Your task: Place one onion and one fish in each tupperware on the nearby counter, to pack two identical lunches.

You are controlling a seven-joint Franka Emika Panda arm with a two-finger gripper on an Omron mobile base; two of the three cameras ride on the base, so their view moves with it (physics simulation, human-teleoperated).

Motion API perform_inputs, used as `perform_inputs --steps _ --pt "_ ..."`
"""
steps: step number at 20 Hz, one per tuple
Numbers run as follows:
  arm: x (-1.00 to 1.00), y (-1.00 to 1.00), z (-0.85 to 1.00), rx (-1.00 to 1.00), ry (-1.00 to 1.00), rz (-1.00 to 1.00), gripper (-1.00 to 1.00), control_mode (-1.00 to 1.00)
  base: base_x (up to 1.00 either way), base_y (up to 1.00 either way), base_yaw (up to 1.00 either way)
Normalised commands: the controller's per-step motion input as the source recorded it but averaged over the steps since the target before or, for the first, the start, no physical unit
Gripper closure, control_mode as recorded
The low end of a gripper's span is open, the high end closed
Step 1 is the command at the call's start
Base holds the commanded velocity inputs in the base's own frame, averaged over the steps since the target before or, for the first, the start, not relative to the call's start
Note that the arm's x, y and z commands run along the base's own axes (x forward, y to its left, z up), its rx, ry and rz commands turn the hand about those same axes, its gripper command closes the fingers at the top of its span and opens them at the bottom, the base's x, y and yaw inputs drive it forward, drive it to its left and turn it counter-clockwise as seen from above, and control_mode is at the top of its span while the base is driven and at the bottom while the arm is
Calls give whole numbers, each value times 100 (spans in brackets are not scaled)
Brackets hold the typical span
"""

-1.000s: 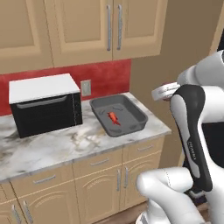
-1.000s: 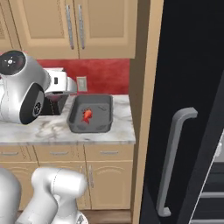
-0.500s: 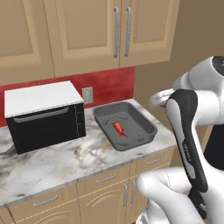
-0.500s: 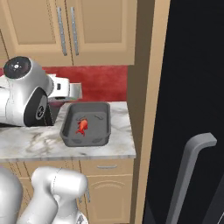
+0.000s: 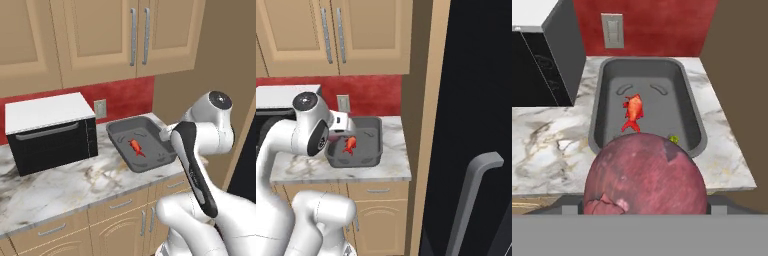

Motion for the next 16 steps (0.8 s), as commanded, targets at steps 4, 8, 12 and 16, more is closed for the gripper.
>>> perform_inputs --steps 4,8,12,16 --pt "100 0 -55 0 21 0 100 -100 0 0 0" --pt "99 0 -46 0 20 0 100 -100 0 0 0" --pt "97 0 -47 0 13 0 100 -100 0 0 0" --pt "91 0 -45 0 10 0 100 -100 0 0 0"
